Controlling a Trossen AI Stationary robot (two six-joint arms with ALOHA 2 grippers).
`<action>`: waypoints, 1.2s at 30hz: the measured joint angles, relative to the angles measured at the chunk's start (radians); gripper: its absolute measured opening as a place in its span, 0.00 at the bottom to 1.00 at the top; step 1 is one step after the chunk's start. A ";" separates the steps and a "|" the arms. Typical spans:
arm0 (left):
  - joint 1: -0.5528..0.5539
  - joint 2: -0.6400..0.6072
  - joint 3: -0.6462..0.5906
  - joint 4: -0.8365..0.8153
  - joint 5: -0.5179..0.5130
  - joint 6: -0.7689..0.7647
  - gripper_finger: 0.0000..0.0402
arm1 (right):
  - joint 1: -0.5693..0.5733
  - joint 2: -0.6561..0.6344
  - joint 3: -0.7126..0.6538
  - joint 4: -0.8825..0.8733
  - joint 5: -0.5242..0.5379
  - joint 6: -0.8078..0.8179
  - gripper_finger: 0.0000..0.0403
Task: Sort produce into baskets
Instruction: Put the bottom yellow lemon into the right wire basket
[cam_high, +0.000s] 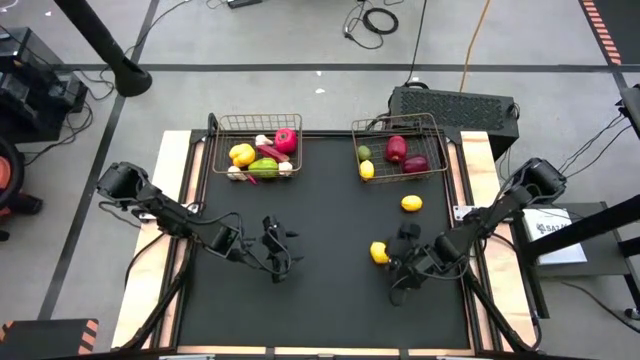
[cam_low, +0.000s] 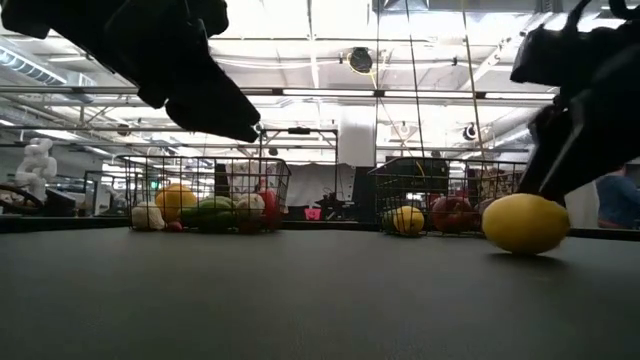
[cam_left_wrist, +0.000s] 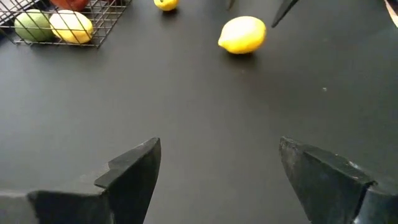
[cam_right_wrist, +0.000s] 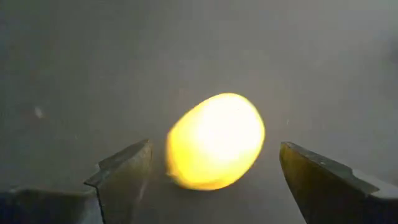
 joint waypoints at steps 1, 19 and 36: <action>0.000 0.000 0.000 -0.003 0.000 0.000 0.83 | 0.001 0.000 0.000 -0.002 0.000 0.059 0.85; 0.000 0.000 0.000 -0.017 -0.001 0.001 0.83 | -0.012 0.004 -0.098 0.180 0.074 0.421 0.85; 0.000 0.000 0.000 -0.017 -0.001 0.002 0.83 | -0.010 0.042 -0.110 0.258 0.007 0.130 0.85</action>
